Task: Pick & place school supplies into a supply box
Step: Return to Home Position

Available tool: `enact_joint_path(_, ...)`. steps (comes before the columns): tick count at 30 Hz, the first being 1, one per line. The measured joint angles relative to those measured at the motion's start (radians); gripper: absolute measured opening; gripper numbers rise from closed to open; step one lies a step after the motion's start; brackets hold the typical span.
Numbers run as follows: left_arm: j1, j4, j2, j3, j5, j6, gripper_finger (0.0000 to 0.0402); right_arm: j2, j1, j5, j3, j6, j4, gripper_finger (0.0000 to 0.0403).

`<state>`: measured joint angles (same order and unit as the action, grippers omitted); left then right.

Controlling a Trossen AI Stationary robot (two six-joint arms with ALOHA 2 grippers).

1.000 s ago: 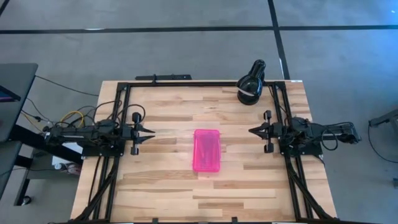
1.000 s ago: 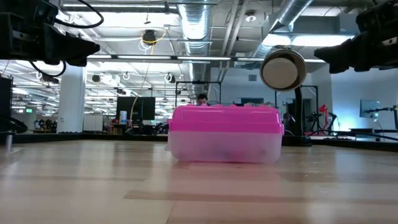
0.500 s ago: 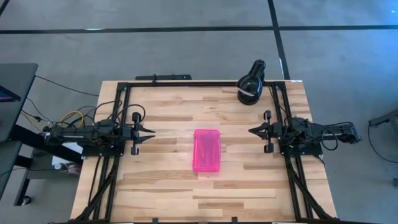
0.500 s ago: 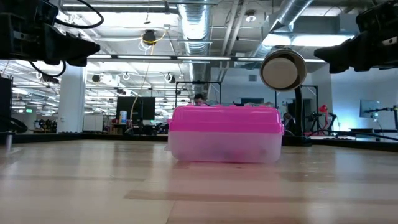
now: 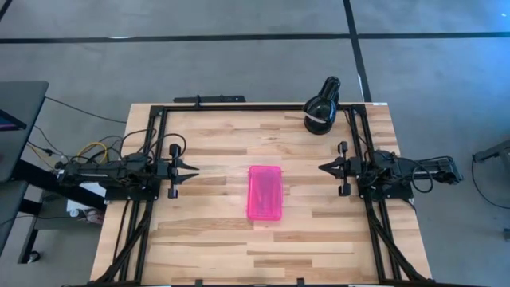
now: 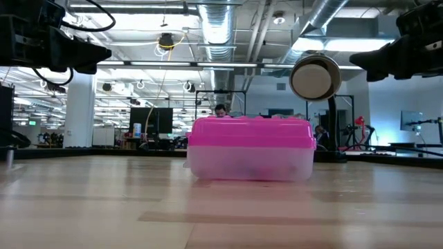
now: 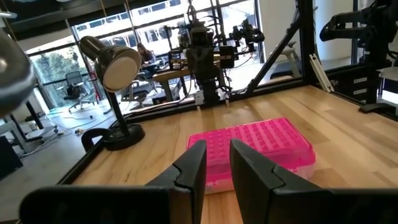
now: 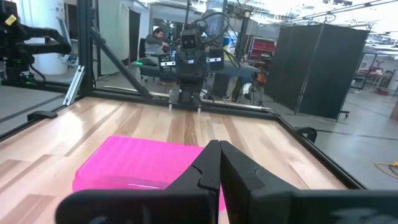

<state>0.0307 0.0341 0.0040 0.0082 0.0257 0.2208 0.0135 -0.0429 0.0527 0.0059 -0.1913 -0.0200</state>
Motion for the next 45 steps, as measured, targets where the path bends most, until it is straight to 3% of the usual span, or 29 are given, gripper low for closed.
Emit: enact_joint_path(45, 0.0, -0.001, 0.0, 0.0, 0.0, 0.006, 0.0066, 0.0, 0.0, 0.0, 0.0, 0.0, 0.001, 0.0)
